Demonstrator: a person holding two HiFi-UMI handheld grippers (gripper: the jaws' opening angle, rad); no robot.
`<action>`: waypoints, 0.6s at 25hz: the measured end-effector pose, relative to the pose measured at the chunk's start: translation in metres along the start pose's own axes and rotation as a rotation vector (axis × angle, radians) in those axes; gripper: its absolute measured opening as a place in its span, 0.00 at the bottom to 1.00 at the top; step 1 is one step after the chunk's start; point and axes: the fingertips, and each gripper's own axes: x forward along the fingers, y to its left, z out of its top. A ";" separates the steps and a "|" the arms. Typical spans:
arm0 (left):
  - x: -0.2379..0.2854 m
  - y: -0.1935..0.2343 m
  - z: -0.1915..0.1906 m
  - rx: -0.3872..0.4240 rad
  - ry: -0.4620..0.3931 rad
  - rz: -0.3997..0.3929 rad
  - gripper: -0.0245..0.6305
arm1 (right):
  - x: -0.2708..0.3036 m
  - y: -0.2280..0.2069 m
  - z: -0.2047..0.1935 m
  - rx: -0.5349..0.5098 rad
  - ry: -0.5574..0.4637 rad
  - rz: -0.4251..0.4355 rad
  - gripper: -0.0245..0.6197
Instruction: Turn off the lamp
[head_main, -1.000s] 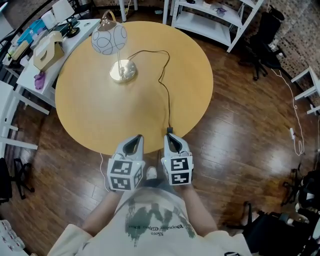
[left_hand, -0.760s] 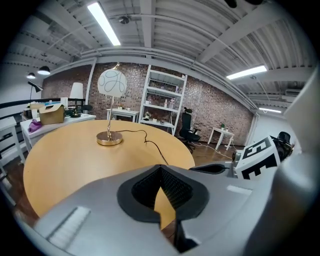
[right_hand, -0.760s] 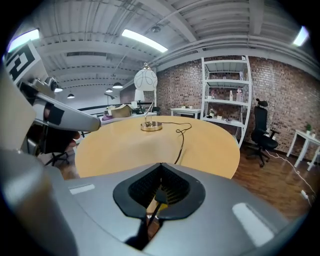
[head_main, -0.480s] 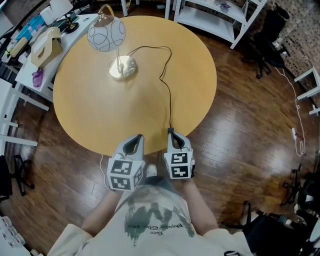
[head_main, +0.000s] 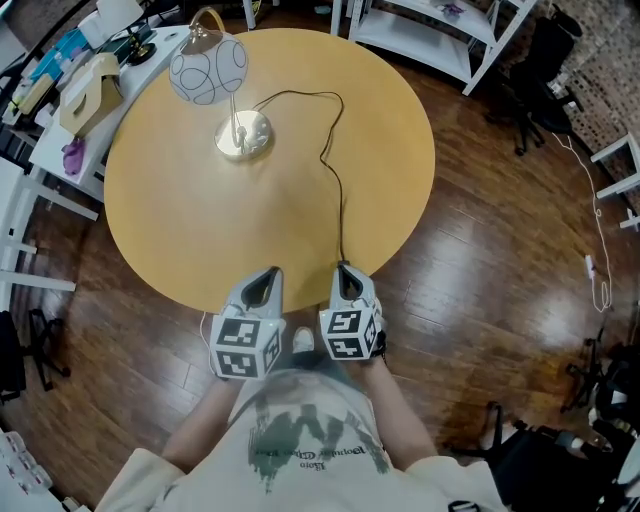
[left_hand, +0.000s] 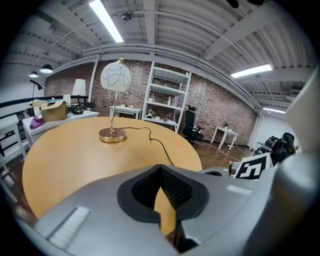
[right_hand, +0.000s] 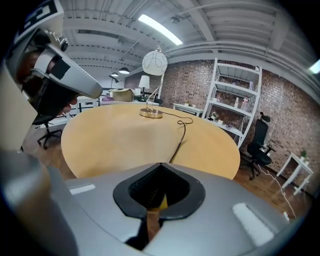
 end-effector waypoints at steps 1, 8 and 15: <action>0.001 -0.001 0.001 0.001 -0.002 -0.001 0.03 | -0.001 -0.002 -0.001 0.028 -0.021 -0.006 0.04; 0.002 -0.005 -0.001 0.007 0.006 -0.004 0.03 | -0.004 -0.008 -0.003 0.224 -0.123 0.049 0.04; 0.001 -0.007 0.002 0.011 0.001 -0.006 0.03 | -0.017 -0.013 0.001 0.188 -0.093 0.014 0.04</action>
